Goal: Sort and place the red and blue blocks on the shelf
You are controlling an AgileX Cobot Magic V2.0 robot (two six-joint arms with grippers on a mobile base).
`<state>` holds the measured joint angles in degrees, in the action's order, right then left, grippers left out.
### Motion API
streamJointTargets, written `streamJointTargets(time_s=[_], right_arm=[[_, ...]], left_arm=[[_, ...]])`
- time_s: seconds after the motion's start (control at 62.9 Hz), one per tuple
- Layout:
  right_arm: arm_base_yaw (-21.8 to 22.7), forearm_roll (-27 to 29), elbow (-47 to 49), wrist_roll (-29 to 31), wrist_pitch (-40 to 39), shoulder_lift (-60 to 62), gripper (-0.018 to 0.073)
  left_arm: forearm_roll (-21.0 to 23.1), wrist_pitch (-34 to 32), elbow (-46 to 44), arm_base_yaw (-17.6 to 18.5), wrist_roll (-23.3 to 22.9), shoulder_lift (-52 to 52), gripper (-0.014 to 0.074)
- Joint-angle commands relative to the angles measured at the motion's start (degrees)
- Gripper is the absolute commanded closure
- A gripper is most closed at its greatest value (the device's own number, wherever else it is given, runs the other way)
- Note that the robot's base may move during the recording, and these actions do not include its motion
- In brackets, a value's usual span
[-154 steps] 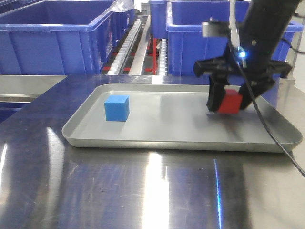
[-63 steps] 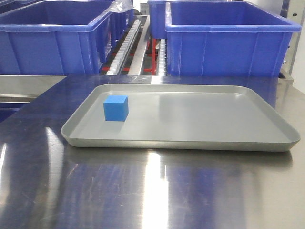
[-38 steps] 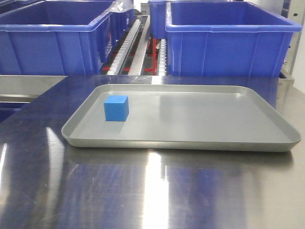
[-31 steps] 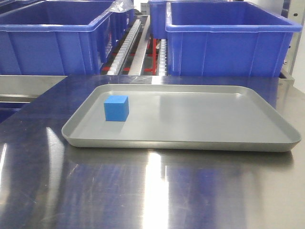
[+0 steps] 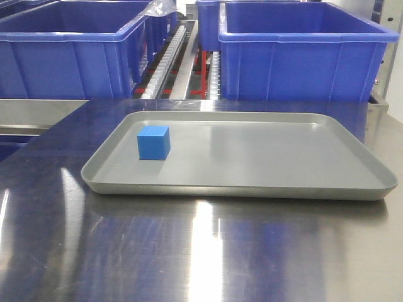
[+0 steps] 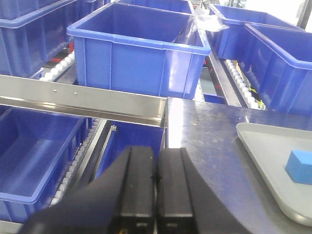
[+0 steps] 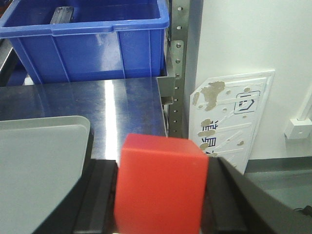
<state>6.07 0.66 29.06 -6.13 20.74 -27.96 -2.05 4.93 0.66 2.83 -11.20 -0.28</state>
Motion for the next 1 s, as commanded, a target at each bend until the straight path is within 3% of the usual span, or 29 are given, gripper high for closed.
streamJointTargets(time_s=[0.0, 0.175, 0.27, 0.461, 0.732, 0.986], right_arm=[[0.49, -0.66, 1.58, 0.43, -5.31, -0.01, 0.0505], [0.49, -0.66, 1.58, 0.43, -5.31, -0.01, 0.0505], [0.49, -0.66, 1.58, 0.43, -5.31, -0.01, 0.0505], [0.49, -0.66, 1.58, 0.43, -5.31, -0.01, 0.0505], [0.49, -0.66, 1.58, 0.43, -5.31, -0.01, 0.0505], [0.49, -0.66, 1.58, 0.43, -5.31, -0.01, 0.0505]], left_arm=[[-0.17, -4.93, 1.28, -0.14, -0.20, -0.99, 0.0463], [-1.60, -4.93, 1.28, -0.14, -0.11, -0.99, 0.0463], [0.62, -5.40, 0.19, 0.22, -0.34, -0.18, 0.0463], [0.97, -3.76, -12.75, 2.33, -0.34, 12.79, 0.0463], [-0.43, 13.67, -39.97, 3.26, -0.34, 42.00, 0.0463], [0.26, 23.26, -47.33, 3.26, -0.34, 54.10, 0.0463]])
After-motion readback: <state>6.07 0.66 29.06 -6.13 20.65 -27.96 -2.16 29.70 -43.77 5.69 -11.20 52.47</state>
